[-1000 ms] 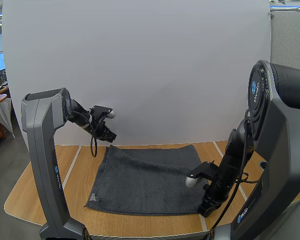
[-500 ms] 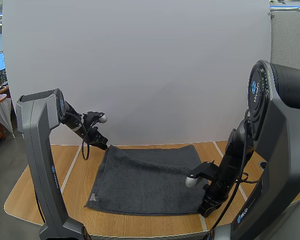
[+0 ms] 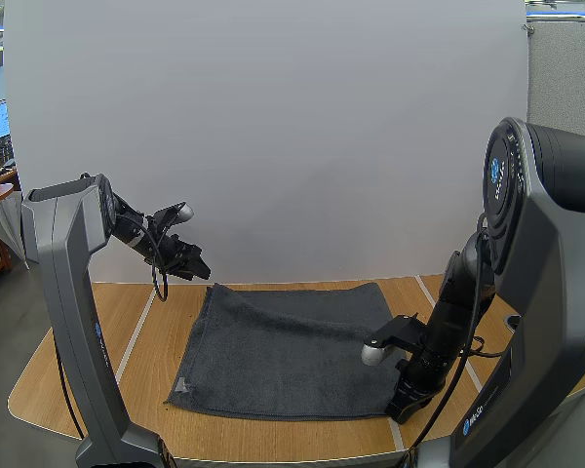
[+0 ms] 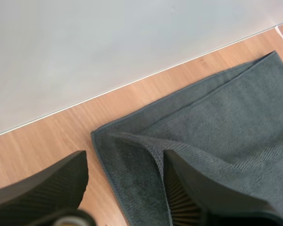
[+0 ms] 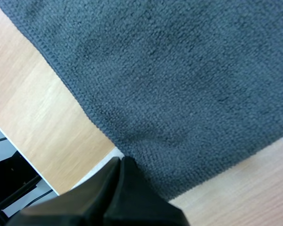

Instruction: Fold the towel

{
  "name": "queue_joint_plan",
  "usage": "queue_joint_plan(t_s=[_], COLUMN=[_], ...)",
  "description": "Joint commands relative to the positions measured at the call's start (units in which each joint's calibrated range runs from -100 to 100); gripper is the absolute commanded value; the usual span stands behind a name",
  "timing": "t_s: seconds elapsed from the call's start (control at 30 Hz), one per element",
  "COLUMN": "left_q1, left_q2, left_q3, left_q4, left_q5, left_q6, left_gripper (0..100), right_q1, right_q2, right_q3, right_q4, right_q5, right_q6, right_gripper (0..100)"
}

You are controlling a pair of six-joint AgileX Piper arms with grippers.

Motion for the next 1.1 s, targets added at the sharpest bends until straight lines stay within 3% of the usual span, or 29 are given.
queue_joint_plan(t_s=[0.0,0.27,0.63,1.07], left_q1=[-0.02,-0.17,-2.61,-2.65], left_q2=[0.8,2.4,2.6,2.6], left_q3=[-0.5,-0.5,-0.5,-0.5], left_q4=[-3.0,-3.3,-2.9,1.4], left_q5=[1.6,1.6,1.6,1.6], left_q6=[-1.4,-2.8,-4.4,-7.4], left_gripper=[81,81,81,81], right_q1=[-0.1,-0.1,-0.1,-0.1], right_q2=[-0.2,-0.2,-0.2,-0.2], right_q3=[0.5,0.5,0.5,0.5], right_q4=[0.1,0.1,0.1,0.2], right_q5=[0.4,0.4,0.4,0.4], right_q6=[-0.5,-0.5,-1.0,-1.4], right_gripper=[0,0,0,0])
